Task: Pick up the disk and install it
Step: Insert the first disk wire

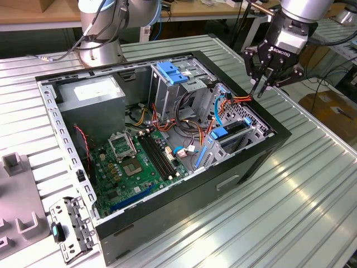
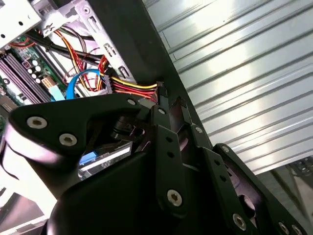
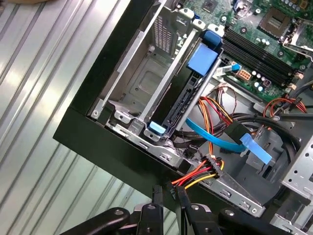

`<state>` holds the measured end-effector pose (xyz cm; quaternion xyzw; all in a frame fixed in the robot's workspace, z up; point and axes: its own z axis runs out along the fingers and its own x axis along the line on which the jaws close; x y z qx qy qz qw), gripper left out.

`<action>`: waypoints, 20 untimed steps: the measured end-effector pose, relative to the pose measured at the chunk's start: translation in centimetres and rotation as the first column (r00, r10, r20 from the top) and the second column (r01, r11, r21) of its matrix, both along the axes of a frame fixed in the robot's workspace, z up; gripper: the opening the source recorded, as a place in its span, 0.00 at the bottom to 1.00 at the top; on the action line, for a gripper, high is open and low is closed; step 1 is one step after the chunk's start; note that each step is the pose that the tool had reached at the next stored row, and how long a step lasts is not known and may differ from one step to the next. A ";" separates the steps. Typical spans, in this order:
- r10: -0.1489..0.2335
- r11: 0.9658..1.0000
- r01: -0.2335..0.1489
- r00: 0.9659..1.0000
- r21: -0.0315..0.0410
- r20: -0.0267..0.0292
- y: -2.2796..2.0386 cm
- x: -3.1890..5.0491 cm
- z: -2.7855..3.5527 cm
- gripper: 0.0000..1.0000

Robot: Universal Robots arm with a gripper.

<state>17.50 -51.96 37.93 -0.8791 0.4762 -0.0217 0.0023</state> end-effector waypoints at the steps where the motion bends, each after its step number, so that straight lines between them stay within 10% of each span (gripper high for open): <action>1: 0.026 1.000 -0.026 1.000 0.000 0.000 0.00 0.00 -0.04 0.25; 8: 0.126 0.992 -0.126 0.992 0.004 0.000 0.00 -0.32 -0.52 0.25; 10: 0.168 0.986 -0.168 0.986 0.004 0.000 0.00 -0.33 -0.56 0.26; 15: 0.289 0.957 -0.289 0.957 0.004 0.000 0.00 -0.33 -0.92 0.33; 20: 0.319 0.948 -0.319 0.948 0.006 0.002 -0.01 -0.33 -1.21 0.31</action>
